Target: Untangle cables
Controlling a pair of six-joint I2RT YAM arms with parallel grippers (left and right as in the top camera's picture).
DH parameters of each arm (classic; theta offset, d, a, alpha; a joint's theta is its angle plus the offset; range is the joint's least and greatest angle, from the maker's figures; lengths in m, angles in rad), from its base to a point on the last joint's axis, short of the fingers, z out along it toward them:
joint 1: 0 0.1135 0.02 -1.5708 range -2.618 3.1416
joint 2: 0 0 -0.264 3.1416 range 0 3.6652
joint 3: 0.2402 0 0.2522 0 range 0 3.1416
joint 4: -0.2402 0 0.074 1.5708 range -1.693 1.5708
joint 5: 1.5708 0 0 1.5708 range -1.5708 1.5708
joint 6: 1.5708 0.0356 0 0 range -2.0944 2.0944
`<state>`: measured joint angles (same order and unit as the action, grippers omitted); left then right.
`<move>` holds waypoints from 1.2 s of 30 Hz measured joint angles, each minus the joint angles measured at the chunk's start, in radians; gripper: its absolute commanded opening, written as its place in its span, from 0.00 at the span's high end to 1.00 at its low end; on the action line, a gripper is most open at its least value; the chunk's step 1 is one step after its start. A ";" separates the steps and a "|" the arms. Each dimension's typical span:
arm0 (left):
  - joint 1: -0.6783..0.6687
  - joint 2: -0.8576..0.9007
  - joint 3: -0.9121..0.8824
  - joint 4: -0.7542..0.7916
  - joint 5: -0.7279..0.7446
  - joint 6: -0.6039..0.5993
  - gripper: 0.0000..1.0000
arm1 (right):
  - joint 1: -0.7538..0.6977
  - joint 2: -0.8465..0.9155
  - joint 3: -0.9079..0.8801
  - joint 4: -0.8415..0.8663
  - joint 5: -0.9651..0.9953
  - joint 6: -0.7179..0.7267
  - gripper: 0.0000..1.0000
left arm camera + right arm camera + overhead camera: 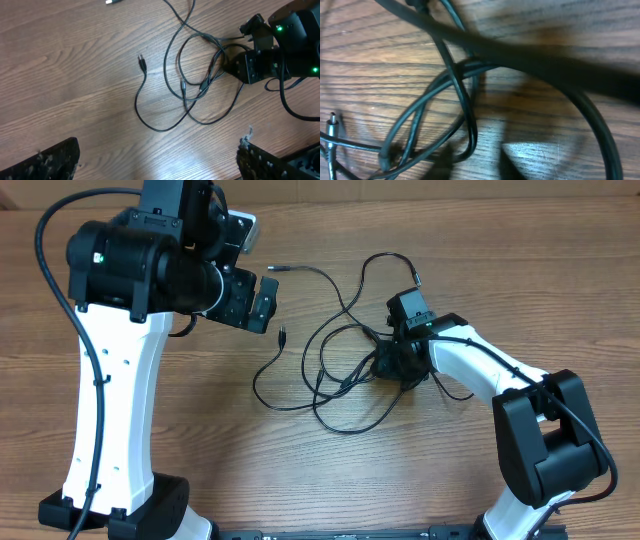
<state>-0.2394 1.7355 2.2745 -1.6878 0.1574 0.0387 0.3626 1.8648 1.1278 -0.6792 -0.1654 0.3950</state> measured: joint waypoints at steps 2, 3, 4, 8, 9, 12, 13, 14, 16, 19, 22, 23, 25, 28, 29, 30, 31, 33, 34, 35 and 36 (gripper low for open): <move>0.000 0.000 -0.004 0.000 0.003 -0.006 0.00 | 0.000 0.000 -0.008 0.006 0.001 0.008 0.96; 0.000 0.000 -0.005 0.000 0.004 -0.006 0.00 | 0.000 0.000 -0.009 0.006 0.001 0.012 0.96; 0.000 0.000 -0.005 0.000 0.004 -0.007 0.00 | 0.000 0.000 -0.009 0.008 0.001 0.015 0.96; 0.000 0.000 -0.005 0.000 0.004 -0.010 0.00 | 0.000 0.000 0.001 -0.019 -0.008 0.020 0.96; 0.000 0.000 -0.005 0.000 0.004 -0.010 0.00 | 0.000 0.000 0.018 -0.050 -0.014 0.021 0.96; 0.000 0.000 -0.005 0.000 0.006 -0.010 0.00 | 0.000 -0.002 0.083 -0.125 -0.021 0.022 0.96; 0.000 0.000 -0.006 0.000 0.007 -0.010 0.00 | 0.000 -0.011 0.123 -0.155 -0.023 0.022 0.96; 0.000 0.000 -0.006 0.000 0.007 -0.010 0.00 | 0.000 -0.021 0.166 -0.196 -0.023 0.023 0.96; 0.000 0.000 -0.006 0.000 0.007 -0.010 0.00 | 0.000 -0.055 0.254 -0.256 -0.029 0.019 0.96; 0.000 0.000 -0.006 0.000 0.007 -0.010 0.00 | 0.000 -0.133 0.387 -0.333 -0.031 0.009 0.96; 0.000 0.000 -0.006 0.001 0.007 -0.010 0.00 | 0.000 -0.215 0.508 -0.392 -0.034 -0.022 0.94; 0.000 0.000 -0.006 0.001 0.007 -0.010 0.00 | 0.000 -0.245 0.537 -0.403 -0.032 -0.034 0.54; 0.000 0.000 -0.006 0.001 0.007 -0.010 0.00 | 0.000 -0.298 0.567 -0.438 -0.010 -0.053 0.20; 0.000 0.000 -0.006 0.001 0.007 -0.013 0.00 | 0.000 -0.322 0.557 -0.469 0.017 -0.064 0.23; 0.000 0.000 -0.006 0.001 0.007 -0.014 0.00 | 0.000 -0.320 0.539 -0.463 0.025 -0.069 0.26; 0.000 0.000 -0.006 0.001 0.007 -0.017 0.00 | 0.000 -0.317 0.513 -0.447 0.029 -0.071 0.28; 0.000 0.000 -0.006 0.001 0.007 -0.018 0.00 | 0.000 -0.311 0.480 -0.430 0.035 -0.074 0.30; 0.000 0.000 -0.007 0.001 0.007 -0.019 0.00 | 0.000 -0.296 0.385 -0.375 0.042 -0.065 0.34; 0.000 0.000 -0.007 0.001 0.007 -0.021 0.00 | 0.000 -0.291 0.338 -0.336 0.043 -0.058 0.34; 0.000 0.000 -0.008 0.001 0.007 -0.022 0.00 | 0.000 -0.285 0.284 -0.292 0.047 -0.051 0.35; 0.000 0.000 -0.010 0.001 0.007 -0.024 0.00 | 0.000 -0.278 0.229 -0.254 0.047 -0.042 0.36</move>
<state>-0.2398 1.7355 2.2650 -1.6871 0.1646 0.0143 0.3626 1.5864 1.3571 -0.9329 -0.1184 0.3527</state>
